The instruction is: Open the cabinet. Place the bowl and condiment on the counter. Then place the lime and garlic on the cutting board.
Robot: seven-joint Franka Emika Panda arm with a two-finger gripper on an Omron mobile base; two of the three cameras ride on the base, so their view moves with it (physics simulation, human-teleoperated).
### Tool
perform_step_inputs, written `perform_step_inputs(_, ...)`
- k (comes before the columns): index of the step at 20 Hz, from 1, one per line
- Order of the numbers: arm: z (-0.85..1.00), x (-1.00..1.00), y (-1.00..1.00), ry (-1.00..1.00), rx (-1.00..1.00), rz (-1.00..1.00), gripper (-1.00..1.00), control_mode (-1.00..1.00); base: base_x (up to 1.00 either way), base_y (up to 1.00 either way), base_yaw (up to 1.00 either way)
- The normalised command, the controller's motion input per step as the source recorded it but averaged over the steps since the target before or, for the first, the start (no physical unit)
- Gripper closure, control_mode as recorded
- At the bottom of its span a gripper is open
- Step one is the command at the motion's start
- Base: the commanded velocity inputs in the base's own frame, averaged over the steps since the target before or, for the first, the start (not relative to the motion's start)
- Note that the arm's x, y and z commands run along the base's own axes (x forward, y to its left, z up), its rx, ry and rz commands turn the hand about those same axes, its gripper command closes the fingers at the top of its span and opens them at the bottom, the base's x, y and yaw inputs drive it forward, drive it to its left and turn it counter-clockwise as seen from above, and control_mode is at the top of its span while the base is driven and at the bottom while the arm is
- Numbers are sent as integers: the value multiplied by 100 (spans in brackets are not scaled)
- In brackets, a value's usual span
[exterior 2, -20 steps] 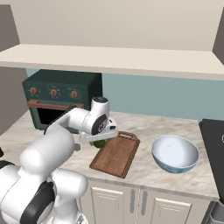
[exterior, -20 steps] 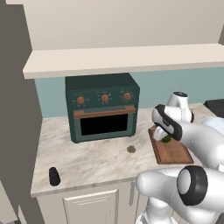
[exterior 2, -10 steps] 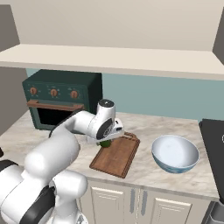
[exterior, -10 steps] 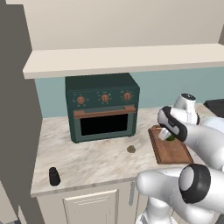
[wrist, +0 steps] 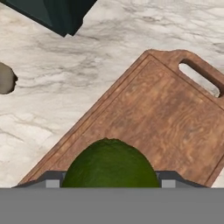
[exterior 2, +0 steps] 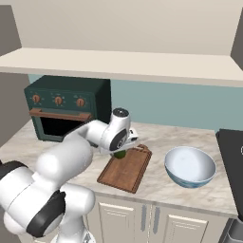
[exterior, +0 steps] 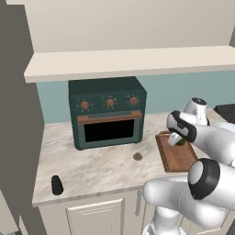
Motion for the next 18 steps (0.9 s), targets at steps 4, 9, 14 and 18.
perform_step_inputs(4, -2, 23, -12, 0, 0, 1, 100, -100, 0, 0, 0)
perform_step_inputs(9, -11, 7, -21, 0, 0, 0, 100, -100, 0, 0, 0)
perform_step_inputs(14, -20, 1, -15, 0, 0, 0, 100, -100, 0, 0, 0)
perform_step_inputs(18, -19, 5, -1, 0, 0, 0, 100, -100, 0, 0, 0)
